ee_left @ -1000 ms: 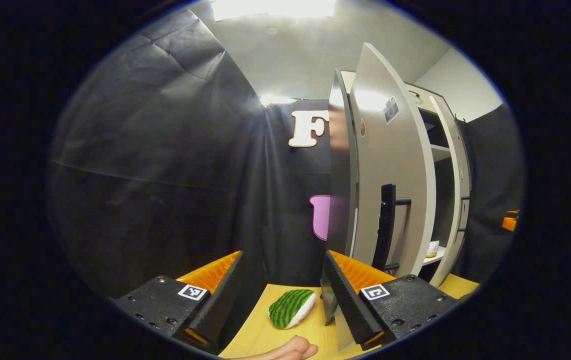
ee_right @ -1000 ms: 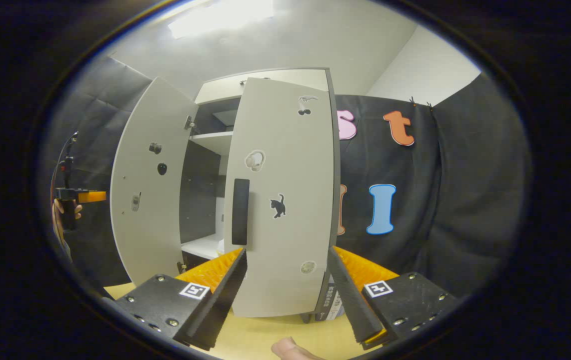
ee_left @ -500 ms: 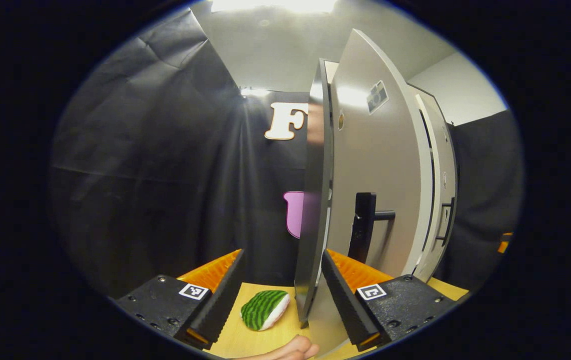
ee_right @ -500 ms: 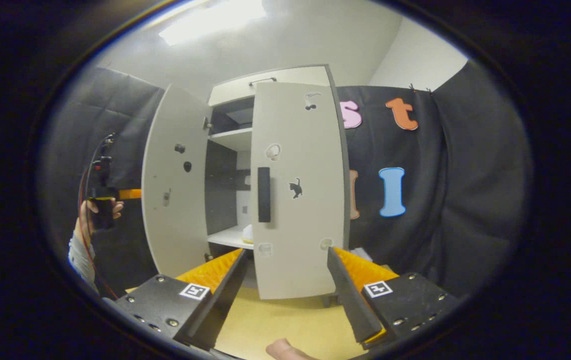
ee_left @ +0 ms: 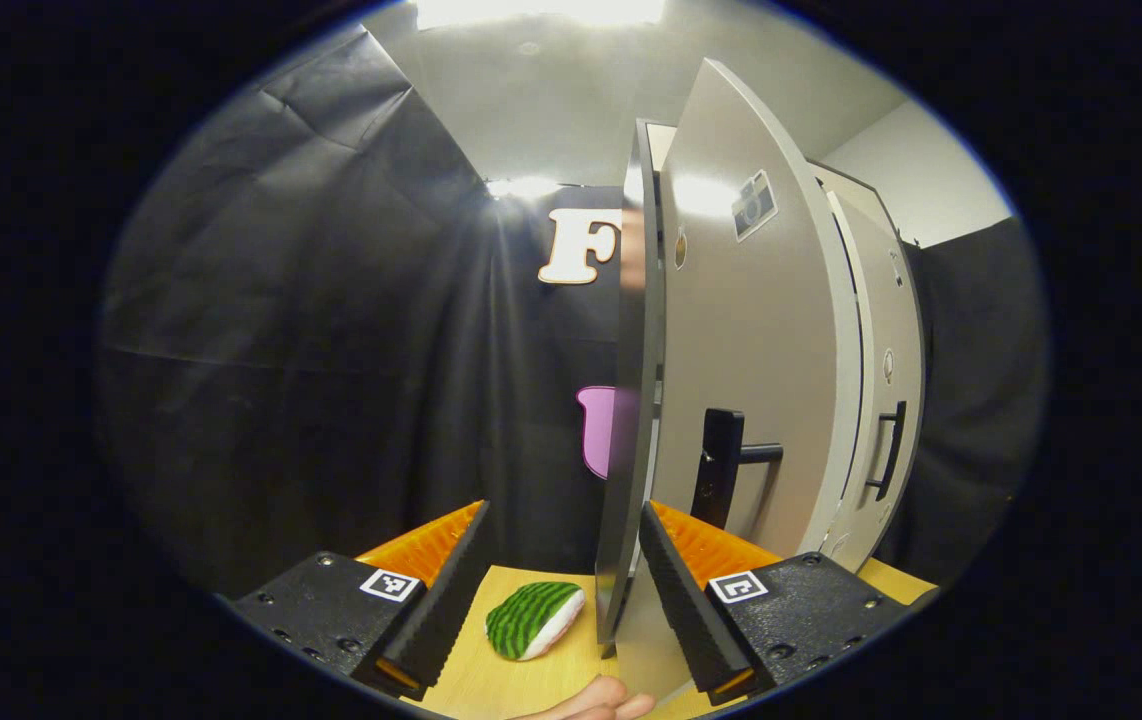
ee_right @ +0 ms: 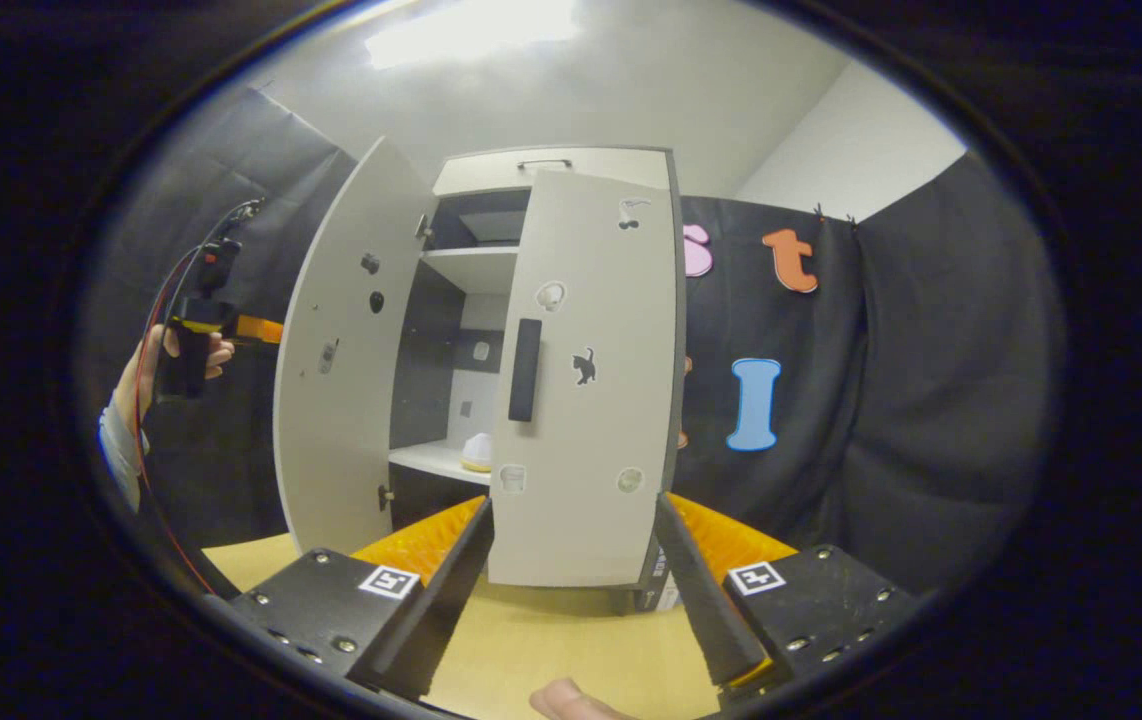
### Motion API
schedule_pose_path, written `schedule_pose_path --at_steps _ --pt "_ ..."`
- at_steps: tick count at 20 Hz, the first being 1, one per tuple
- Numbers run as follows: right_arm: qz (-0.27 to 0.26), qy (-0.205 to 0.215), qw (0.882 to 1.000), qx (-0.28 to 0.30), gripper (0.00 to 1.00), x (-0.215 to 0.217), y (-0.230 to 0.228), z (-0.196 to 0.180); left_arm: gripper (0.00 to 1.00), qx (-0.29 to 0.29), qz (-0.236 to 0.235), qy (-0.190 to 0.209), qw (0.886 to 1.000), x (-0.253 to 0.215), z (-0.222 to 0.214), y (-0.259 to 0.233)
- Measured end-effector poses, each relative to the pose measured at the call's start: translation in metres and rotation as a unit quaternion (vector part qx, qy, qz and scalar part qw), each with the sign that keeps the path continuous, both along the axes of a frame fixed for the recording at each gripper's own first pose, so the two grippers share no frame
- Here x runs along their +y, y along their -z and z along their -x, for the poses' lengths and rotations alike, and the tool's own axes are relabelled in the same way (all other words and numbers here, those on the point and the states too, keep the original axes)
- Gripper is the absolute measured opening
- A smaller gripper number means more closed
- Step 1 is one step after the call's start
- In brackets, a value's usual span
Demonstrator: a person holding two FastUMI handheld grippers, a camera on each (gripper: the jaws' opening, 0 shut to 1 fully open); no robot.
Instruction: Grab one shoe with the right hand and put it into the shoe cabinet, grab the other shoe with the left hand and put it into the shoe cabinet; then close the right door with the right hand and the left door with the left hand.
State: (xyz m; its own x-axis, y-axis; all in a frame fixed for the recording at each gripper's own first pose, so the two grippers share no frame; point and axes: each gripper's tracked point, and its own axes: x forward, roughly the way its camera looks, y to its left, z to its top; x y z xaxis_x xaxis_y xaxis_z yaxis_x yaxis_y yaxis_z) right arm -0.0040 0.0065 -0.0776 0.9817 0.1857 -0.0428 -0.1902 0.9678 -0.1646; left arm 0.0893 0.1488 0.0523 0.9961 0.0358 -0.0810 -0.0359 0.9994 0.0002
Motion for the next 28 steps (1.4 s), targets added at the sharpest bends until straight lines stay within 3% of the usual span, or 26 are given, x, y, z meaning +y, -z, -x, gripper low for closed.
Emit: schedule_pose_path --at_steps 4,5,7,13,15,16,17,19,20,23,28 --pt "-0.022 -0.002 1.0 0.016 0.96 -0.001 0.014 -0.005 0.9 -0.001 -0.009 0.016 1.0 -0.009 -0.007 0.0" --pt "-0.024 0.0 1.0 0.02 0.96 -0.003 0.017 -0.007 0.85 -0.001 -0.009 0.026 1.0 -0.015 -0.009 0.001" --pt "-0.024 0.008 0.999 0.026 0.96 -0.006 0.023 -0.009 0.9 0.0 -0.001 0.027 1.0 -0.029 -0.014 0.0" --pt "-0.014 0.008 0.999 0.037 0.96 -0.011 0.032 -0.011 0.89 0.0 -0.003 0.049 0.999 -0.062 -0.024 -0.001" --pt "-0.015 0.01 0.999 0.037 0.96 -0.013 0.031 -0.011 0.84 0.004 -0.005 0.044 0.999 -0.071 -0.03 0.002" --pt "-0.019 0.011 0.999 0.037 0.96 -0.014 0.031 -0.009 0.89 0.004 -0.008 0.04 0.999 -0.073 -0.034 0.003" --pt "-0.022 0.011 0.999 0.037 0.96 -0.015 0.031 -0.01 0.84 0.003 -0.009 0.034 0.999 -0.073 -0.038 0.003" --pt "-0.023 0.017 0.999 0.04 0.96 -0.019 0.032 -0.01 0.9 0.009 -0.001 0.037 0.999 -0.075 -0.043 0.006" --pt "-0.021 0.019 0.999 0.041 0.96 -0.02 0.032 -0.01 0.85 0.013 0.007 0.049 0.999 -0.081 -0.047 0.007" --pt "-0.023 0.029 0.998 0.043 0.96 -0.027 0.032 -0.011 0.9 0.042 0.027 0.098 0.994 -0.109 -0.047 0.02" --pt "-0.029 0.036 0.998 0.047 0.95 -0.033 0.035 -0.01 0.94 0.061 0.007 0.092 0.994 -0.124 -0.037 0.036"
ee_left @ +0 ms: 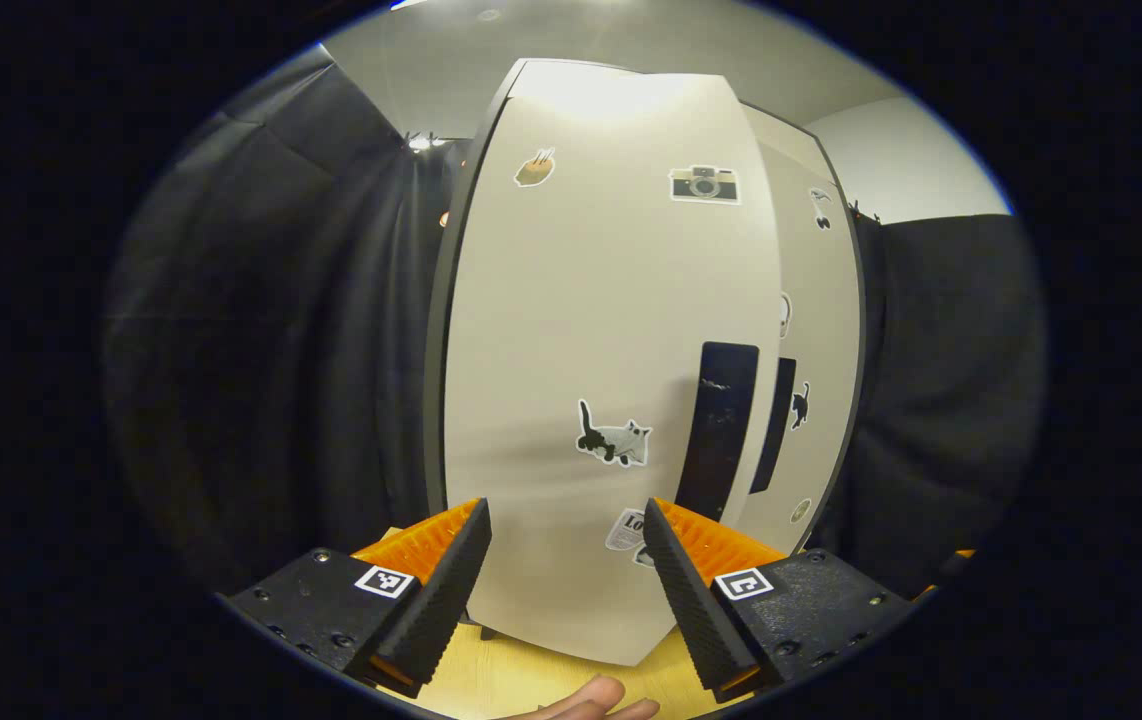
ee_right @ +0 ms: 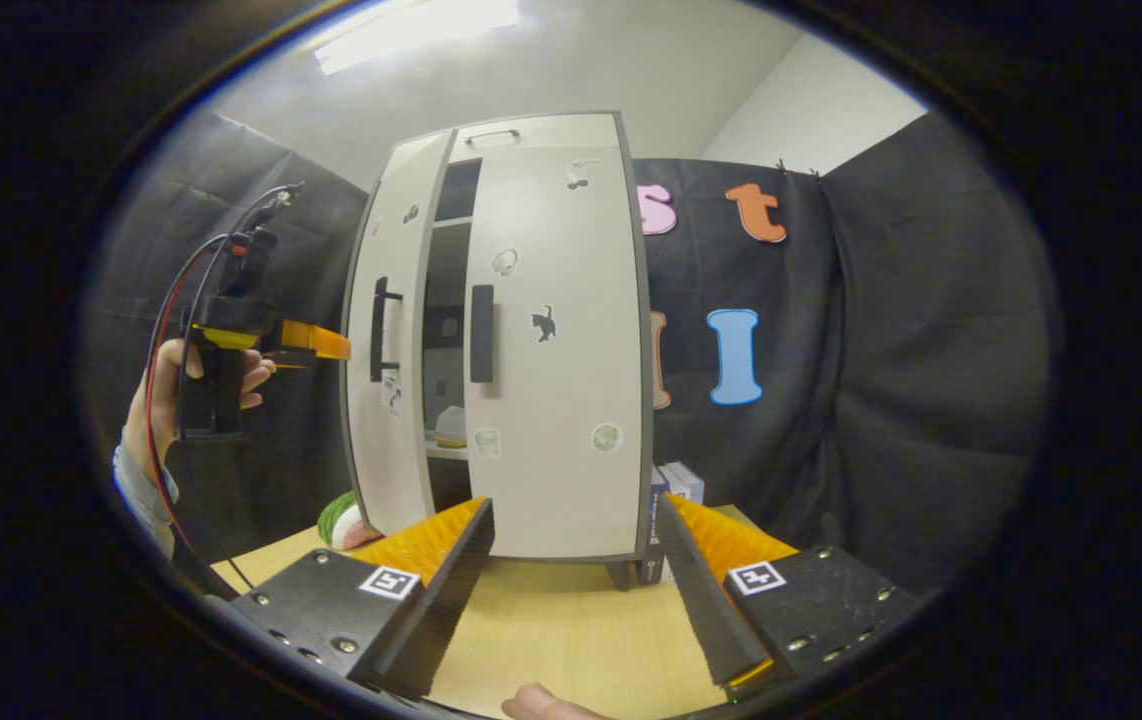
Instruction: Grab one shoe with the right hand and put it into the shoe cabinet, grab the other shoe with the left hand and put it into the shoe cabinet; then close the right door with the right hand and the left door with the left hand.
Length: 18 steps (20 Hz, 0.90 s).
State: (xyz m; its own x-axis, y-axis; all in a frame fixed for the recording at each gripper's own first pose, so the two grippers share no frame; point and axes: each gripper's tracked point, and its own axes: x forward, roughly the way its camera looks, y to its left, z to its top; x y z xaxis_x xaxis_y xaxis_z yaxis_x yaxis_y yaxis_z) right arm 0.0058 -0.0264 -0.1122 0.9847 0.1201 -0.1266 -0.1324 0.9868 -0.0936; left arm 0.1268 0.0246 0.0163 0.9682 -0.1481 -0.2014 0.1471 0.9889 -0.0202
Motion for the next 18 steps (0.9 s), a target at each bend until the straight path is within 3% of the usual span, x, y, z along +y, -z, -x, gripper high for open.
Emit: schedule_pose_path --at_steps 2,4,7,10,11,12,18 --pt "0.002 0.002 1.0 0.0 0.95 -0.001 0.001 0.001 0.89 -0.002 -0.016 -0.009 1.0 -0.003 0.003 0.006" --pt "0.002 0.004 1.0 -0.001 0.95 -0.002 0.002 0.001 0.95 -0.001 -0.018 -0.018 1.0 -0.003 0.009 0.01" --pt "-0.004 0.005 1.0 -0.002 0.95 -0.001 0.002 0.003 0.91 -0.007 -0.018 -0.019 1.0 0.0 0.029 0.009" --pt "-0.006 0.008 1.0 -0.002 0.95 0.001 0.002 0.002 0.95 -0.013 -0.029 -0.006 0.999 0.0 0.045 0.014" --pt "-0.004 0.008 1.0 -0.001 0.95 0.003 0.002 0.002 0.91 -0.009 -0.035 -0.004 0.999 0.001 0.052 0.018" --pt "-0.002 0.008 1.0 -0.001 0.95 0.004 0.002 0.002 0.95 -0.007 -0.04 -0.005 0.999 0.004 0.059 0.022" --pt "0.004 -0.001 1.0 -0.001 0.96 0.018 0.003 0.002 0.95 -0.011 -0.037 -0.002 0.999 0.01 0.096 0.03"
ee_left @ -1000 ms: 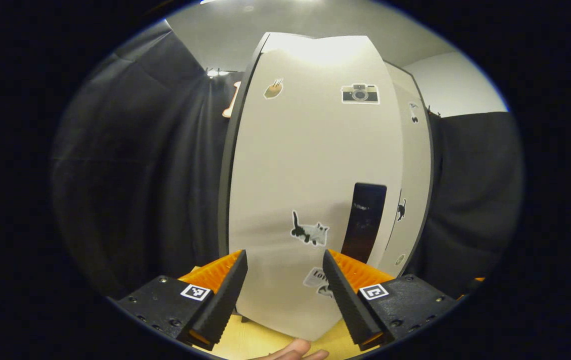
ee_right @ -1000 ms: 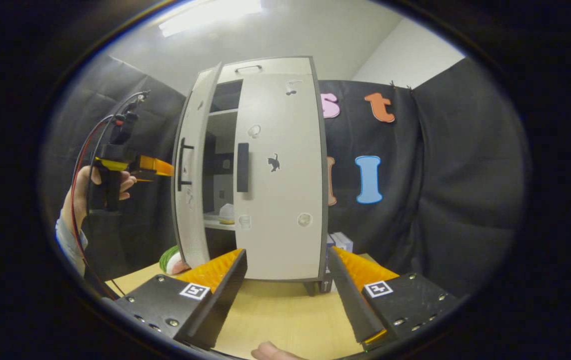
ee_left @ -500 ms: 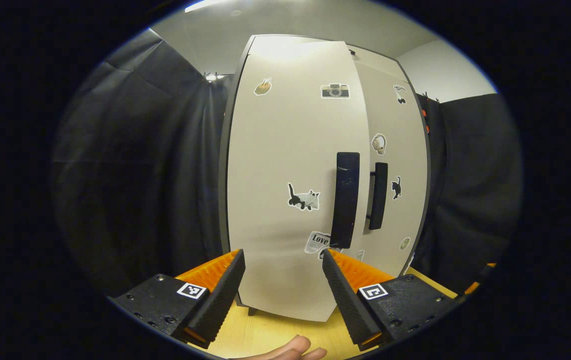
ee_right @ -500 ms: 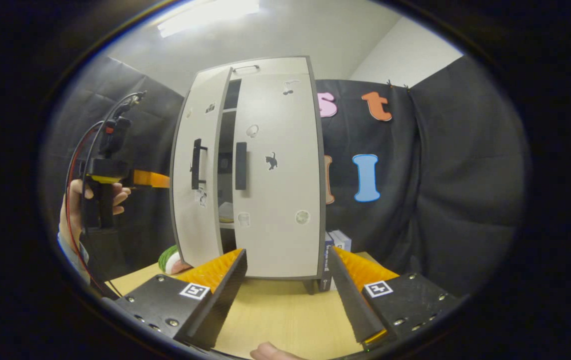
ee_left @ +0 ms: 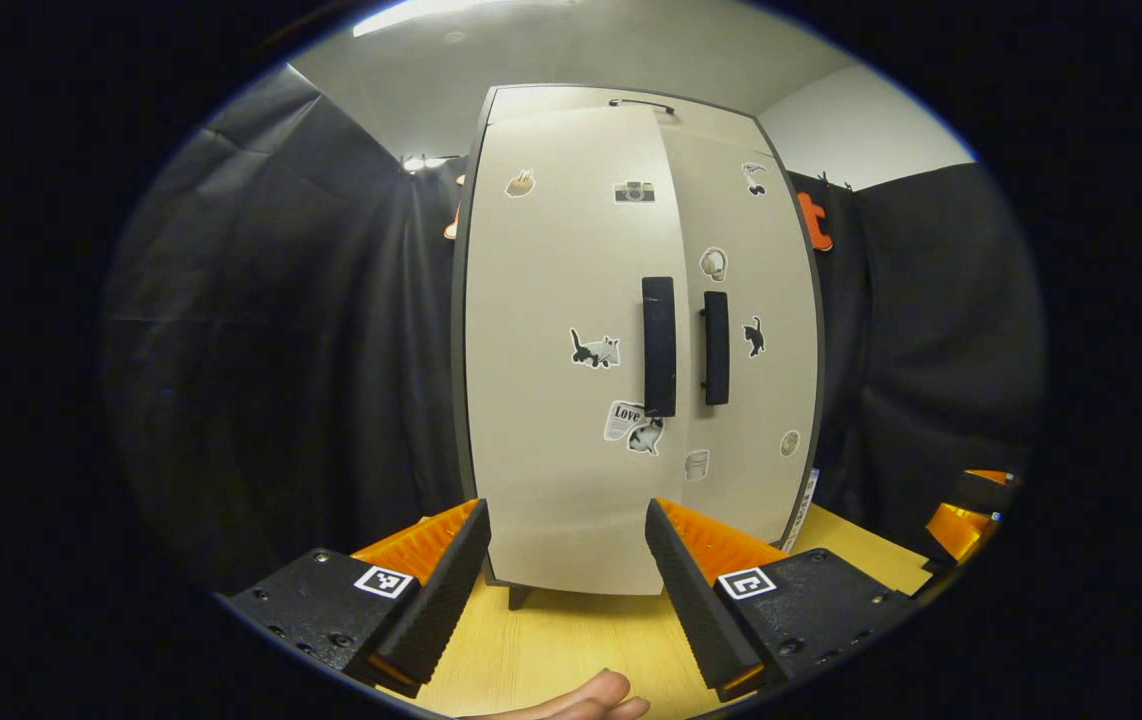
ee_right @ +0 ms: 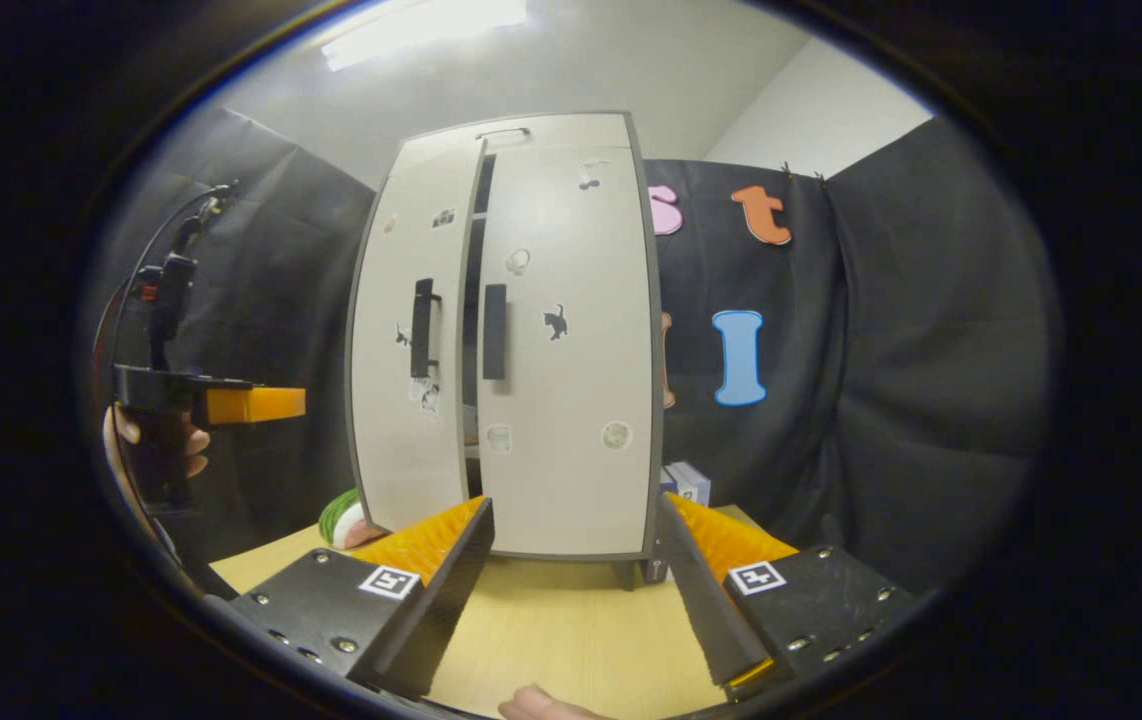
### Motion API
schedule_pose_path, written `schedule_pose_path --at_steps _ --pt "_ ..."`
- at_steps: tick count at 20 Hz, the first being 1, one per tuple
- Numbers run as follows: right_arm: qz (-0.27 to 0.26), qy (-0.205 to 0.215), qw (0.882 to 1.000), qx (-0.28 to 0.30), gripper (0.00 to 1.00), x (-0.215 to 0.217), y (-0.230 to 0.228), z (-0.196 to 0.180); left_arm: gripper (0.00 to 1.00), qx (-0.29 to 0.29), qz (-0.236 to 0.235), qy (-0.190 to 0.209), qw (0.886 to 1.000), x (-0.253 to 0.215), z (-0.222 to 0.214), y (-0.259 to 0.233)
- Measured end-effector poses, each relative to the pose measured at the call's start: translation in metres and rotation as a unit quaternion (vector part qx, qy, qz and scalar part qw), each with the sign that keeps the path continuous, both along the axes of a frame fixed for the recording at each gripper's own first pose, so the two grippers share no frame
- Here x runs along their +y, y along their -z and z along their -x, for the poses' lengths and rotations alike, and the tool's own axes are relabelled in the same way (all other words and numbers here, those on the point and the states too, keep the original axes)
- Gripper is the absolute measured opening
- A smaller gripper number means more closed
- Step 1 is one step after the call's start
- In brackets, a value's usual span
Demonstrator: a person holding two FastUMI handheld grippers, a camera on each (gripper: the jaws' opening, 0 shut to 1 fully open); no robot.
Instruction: Grab one shoe with the right hand and put it into the shoe cabinet, grab the other shoe with the left hand and put it into the shoe cabinet; then close the right door with the right hand and the left door with the left hand.
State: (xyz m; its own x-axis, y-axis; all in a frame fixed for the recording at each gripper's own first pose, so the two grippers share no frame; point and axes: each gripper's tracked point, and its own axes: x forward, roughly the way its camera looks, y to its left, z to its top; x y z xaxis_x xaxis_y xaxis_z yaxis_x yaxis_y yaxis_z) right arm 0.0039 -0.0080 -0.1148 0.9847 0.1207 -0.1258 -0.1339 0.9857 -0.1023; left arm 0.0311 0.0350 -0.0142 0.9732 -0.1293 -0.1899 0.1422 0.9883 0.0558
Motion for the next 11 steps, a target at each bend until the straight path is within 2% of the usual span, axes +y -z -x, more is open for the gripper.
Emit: schedule_pose_path --at_steps 1,2,4,8,9,10,11 --pt "0.002 -0.003 1.0 0.001 0.96 0.003 0.001 -0.001 0.91 -0.003 0.003 0.003 1.0 -0.001 0.003 0.001" --pt "0.005 -0.004 1.0 0.001 0.96 0.006 0.001 -0.001 0.95 -0.004 0.008 0.002 1.0 0.001 0.007 0.002" --pt "0.01 -0.002 1.0 0.001 0.95 0.008 0.001 -0.002 0.95 -0.013 0.008 0.002 1.0 0.002 0.012 0.002" --pt "0.005 -0.008 1.0 0.001 0.95 0.018 0.003 -0.001 0.95 -0.023 0.011 0.005 1.0 0.008 0.026 0.007" --pt "0.006 -0.007 1.0 0.0 0.95 0.019 0.003 0.0 0.91 -0.024 0.015 0.002 1.0 0.009 0.028 0.008" --pt "0.007 -0.006 1.0 -0.002 0.96 0.02 0.002 0.001 0.95 -0.026 0.018 0.0 0.999 0.013 0.033 0.008" --pt "0.008 -0.006 1.0 -0.005 0.96 0.022 0.001 0.002 0.95 -0.026 0.02 0.001 0.999 0.014 0.037 0.009"
